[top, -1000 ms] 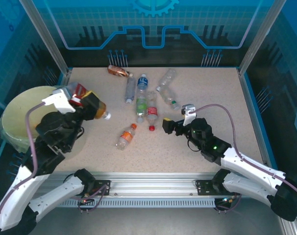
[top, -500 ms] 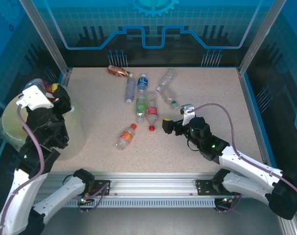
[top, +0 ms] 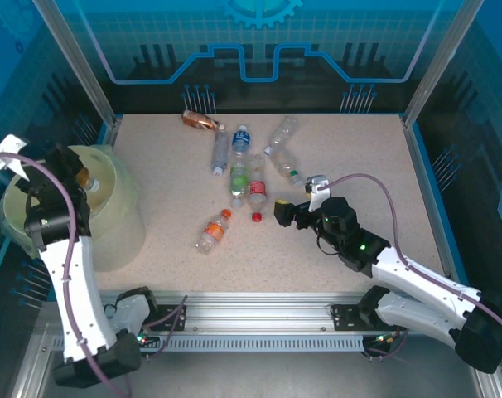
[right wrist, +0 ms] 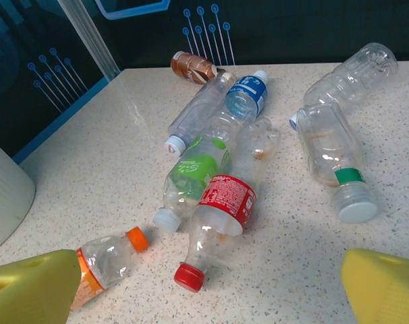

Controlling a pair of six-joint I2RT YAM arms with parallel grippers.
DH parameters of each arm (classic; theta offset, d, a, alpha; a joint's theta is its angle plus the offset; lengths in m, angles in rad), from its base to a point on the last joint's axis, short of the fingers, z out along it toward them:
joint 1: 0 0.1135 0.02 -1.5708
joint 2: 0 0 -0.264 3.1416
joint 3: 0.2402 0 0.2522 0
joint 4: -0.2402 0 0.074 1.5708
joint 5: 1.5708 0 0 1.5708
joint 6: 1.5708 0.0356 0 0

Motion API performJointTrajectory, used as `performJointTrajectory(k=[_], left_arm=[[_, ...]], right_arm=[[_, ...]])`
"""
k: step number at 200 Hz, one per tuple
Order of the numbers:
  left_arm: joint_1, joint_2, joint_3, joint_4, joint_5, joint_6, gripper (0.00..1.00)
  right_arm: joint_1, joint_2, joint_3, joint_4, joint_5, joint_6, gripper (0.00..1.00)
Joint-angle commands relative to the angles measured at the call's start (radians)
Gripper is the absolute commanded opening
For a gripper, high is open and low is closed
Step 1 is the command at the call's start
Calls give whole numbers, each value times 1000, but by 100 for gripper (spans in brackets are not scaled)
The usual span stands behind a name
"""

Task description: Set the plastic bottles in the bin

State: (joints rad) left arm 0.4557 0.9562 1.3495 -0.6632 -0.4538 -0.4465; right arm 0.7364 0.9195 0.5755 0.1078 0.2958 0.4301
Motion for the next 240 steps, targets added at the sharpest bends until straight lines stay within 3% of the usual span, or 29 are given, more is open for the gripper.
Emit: performJointTrajectory(k=[1,23,70,114,153,240], left_arm=[[128,37,-23,0,283,-171,56],[208,87,-49,31,412,-247,58],[218,168,-68,27,383,-356,71],[219,197,-64,32,378,-407,94],[218,161,-44,16,378,-394,99],[190,-10,-6,18,484,-313,99]], right_arm=[[-14,-37,13,-26,10,7,100],[-14,-57,8,-37,23,7,100],[-15,-72,-6,-39,31,19,100],[-17,-71,-6,-46,28,25,100],[-16,-68,-8,-45,28,26,100],[-17,-53,-5,-51,42,58,100]])
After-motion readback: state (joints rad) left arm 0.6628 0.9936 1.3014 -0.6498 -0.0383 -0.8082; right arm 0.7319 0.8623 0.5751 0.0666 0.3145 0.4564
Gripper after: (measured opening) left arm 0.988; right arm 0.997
